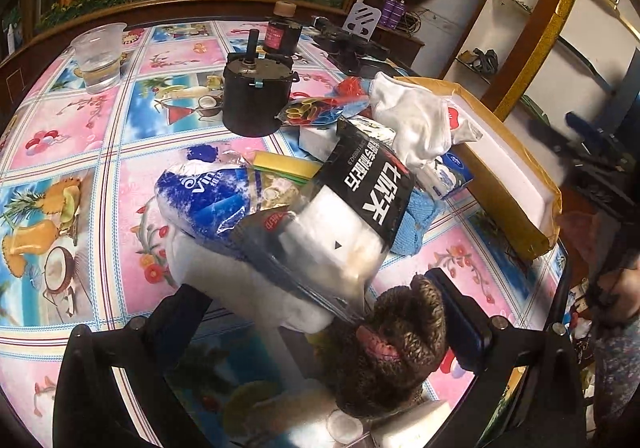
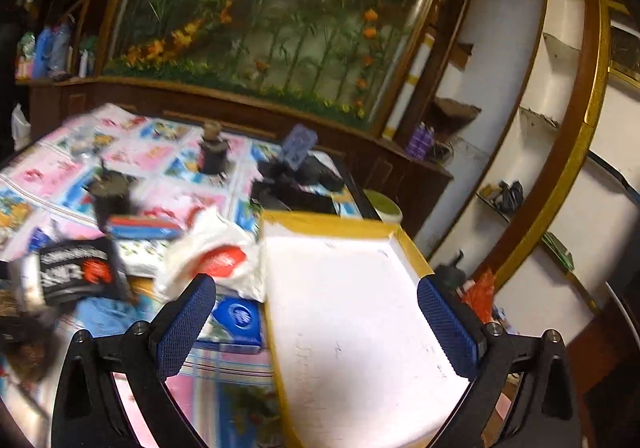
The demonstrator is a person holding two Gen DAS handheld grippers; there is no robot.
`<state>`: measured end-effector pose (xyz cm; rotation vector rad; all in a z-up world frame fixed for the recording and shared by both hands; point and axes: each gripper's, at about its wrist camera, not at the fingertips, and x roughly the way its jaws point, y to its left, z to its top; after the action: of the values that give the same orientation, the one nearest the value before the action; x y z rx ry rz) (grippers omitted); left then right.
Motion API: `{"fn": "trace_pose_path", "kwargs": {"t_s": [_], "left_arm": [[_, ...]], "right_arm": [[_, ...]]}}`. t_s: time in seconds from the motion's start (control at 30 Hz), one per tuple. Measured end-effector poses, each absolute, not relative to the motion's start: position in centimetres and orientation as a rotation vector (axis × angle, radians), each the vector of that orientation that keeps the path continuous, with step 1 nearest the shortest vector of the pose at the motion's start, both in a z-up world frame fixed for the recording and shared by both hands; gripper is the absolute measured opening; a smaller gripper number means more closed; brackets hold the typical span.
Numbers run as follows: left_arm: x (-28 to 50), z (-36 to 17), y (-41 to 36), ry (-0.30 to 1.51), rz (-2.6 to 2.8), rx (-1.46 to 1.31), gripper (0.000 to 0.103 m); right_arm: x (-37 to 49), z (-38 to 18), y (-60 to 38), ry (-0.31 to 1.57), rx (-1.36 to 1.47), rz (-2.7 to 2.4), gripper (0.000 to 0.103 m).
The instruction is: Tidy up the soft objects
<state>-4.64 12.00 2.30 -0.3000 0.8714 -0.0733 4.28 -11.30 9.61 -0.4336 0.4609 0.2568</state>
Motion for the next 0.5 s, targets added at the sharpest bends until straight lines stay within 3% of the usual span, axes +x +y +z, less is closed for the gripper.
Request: {"fn": "trace_pose_path", "kwargs": {"t_s": [0.5], "left_arm": [[-4.8, 2.1, 12.3, 0.885, -0.099, -0.332, 0.103]], "right_arm": [[8.0, 6.8, -12.3, 0.556, -0.315, 0.243, 0.102]]}}
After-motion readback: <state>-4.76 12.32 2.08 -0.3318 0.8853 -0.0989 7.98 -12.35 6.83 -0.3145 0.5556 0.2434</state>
